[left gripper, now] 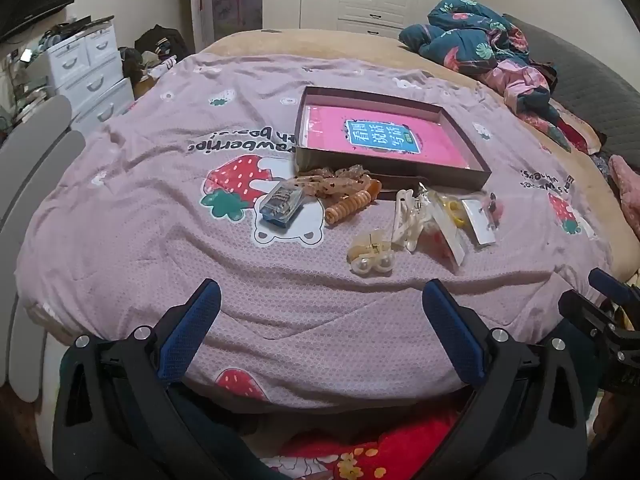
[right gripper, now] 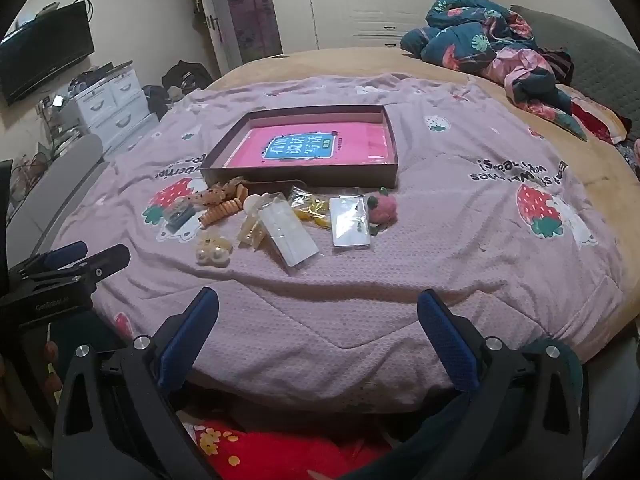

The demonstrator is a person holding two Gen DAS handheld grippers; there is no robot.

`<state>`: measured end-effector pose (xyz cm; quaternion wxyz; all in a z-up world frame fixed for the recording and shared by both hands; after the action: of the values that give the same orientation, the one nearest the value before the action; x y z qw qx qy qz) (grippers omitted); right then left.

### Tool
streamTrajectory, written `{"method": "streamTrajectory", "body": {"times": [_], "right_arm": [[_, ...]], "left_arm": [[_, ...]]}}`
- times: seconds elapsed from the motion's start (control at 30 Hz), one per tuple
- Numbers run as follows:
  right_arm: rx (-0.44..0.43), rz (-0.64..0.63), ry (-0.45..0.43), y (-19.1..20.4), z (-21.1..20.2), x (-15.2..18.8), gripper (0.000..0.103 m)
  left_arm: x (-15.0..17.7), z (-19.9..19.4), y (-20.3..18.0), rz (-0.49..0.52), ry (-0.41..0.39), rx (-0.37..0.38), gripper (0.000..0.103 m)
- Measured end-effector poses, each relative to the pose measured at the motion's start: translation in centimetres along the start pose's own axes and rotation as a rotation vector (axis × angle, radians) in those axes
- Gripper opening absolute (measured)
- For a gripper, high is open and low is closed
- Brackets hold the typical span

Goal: Organize jewelry

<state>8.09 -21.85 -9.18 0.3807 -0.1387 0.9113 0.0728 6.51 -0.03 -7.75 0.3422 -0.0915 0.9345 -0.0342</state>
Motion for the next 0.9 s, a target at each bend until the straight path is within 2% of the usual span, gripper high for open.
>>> {"method": "streamTrajectory", "body": {"times": [0.9], "right_arm": [[-0.017, 0.001, 0.007, 0.48, -0.27, 0.17, 0.099]], "left_arm": [[-0.32, -0.74, -0.23, -0.001, -0.012, 0.001, 0.095]]}}
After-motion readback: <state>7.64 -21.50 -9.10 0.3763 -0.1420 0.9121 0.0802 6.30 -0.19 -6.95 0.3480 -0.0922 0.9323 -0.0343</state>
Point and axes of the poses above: each gripper's, at about its wrist camera, not at the fingertips, and z roughly the way its jaws point, y to its left, x to its underside, the point moved 10 cm from there along z, roughly the way its jaws point, and after that the axes turned 7 degrees about -z, right-handed, at the moved point
